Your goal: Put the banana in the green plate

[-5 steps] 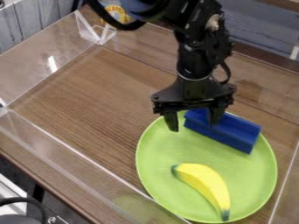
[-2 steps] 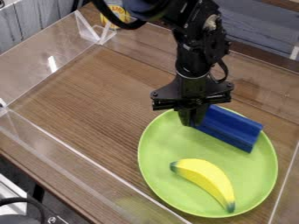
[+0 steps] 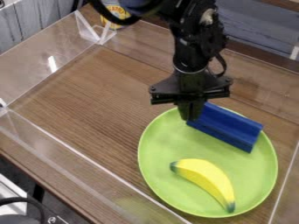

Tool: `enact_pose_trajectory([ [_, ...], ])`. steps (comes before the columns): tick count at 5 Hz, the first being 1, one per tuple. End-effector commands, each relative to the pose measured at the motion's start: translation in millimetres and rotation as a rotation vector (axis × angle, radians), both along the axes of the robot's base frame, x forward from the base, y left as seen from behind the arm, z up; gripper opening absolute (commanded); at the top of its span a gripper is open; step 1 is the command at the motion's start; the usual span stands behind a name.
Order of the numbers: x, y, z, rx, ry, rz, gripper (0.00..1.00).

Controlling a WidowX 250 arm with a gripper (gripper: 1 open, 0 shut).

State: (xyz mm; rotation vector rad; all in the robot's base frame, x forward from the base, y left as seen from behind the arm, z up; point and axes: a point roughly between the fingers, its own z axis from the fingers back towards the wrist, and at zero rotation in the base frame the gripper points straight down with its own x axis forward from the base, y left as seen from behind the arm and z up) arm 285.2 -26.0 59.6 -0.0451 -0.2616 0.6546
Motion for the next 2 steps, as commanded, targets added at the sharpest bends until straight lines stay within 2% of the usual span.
enact_pose_trajectory([
  [1,2.1,3.7,17.6,-0.002,-0.061,-0.007,0.00],
  [2,0.0,5.3,24.0,-0.004,-0.076,-0.018,0.00],
])
